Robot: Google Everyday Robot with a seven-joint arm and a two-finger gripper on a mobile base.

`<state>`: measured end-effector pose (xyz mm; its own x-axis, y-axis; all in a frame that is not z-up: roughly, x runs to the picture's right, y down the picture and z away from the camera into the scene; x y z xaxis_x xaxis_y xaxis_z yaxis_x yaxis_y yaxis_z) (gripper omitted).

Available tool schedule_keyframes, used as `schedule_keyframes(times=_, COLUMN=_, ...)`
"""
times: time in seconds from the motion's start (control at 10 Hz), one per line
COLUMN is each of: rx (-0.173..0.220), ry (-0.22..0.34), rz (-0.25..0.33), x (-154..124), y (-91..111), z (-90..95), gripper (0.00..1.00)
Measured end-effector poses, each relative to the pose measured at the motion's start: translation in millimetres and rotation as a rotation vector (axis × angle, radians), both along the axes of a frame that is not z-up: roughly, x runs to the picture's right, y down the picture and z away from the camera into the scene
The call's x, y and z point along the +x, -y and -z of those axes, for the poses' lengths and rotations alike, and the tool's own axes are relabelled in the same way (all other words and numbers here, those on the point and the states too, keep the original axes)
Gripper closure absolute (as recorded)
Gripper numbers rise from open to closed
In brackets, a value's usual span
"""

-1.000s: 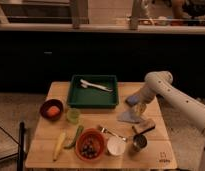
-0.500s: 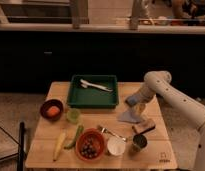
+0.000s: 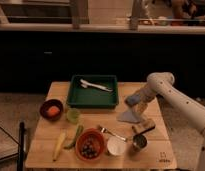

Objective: Wipe tray with sponge

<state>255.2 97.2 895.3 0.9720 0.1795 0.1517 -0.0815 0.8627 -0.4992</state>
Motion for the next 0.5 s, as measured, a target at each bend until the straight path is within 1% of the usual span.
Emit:
schedule_keyframes(times=0.1, rx=0.013, ry=0.015, rz=0.019, x=1.0, y=2.7, z=-2.8, gripper=0.20)
schedule_keyframes(times=0.2, rx=0.035, ry=0.047, rz=0.064, x=1.8, y=9.0, z=-10.0, gripper=0.20)
schedule_keyframes(times=0.5, rx=0.045, ry=0.091, rz=0.133, x=-1.9, y=15.6, z=-20.9, gripper=0.20)
